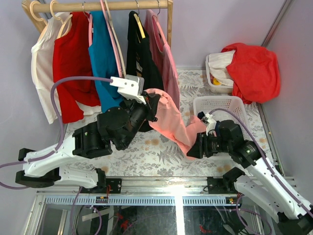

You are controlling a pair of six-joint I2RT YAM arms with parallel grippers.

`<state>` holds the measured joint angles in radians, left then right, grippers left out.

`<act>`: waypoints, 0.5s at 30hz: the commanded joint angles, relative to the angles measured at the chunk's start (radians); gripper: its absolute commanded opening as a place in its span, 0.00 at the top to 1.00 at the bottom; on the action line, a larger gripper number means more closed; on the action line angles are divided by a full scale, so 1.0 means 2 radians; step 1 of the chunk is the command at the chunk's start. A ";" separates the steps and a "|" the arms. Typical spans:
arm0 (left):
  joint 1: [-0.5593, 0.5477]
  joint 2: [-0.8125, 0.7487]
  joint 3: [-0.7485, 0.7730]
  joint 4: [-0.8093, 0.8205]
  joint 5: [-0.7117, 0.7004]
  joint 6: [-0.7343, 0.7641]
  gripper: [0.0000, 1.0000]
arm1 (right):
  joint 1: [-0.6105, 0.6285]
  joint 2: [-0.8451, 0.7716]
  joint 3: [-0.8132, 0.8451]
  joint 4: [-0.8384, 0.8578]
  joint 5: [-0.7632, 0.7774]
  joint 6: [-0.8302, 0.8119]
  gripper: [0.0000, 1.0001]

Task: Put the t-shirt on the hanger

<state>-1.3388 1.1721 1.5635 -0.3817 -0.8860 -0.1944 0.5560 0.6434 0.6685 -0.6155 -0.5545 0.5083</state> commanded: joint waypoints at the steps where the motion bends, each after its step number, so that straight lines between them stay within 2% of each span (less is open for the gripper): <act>1: 0.006 0.004 0.028 0.021 -0.015 0.027 1.00 | 0.017 0.012 0.004 0.018 0.020 -0.005 0.45; 5: 0.009 0.005 0.032 0.032 -0.013 0.037 1.00 | 0.044 0.029 0.004 0.020 0.071 -0.009 0.42; 11: 0.011 0.018 0.058 0.029 -0.008 0.051 1.00 | 0.094 0.051 0.013 0.041 0.172 -0.007 0.28; 15: 0.011 0.023 0.068 0.027 -0.006 0.055 1.00 | 0.141 0.061 0.016 0.063 0.249 -0.010 0.26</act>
<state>-1.3220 1.2163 1.6531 -0.3779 -0.8906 -0.1284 0.7624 0.7544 0.6643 -0.5678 -0.2481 0.4973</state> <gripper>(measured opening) 0.011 0.735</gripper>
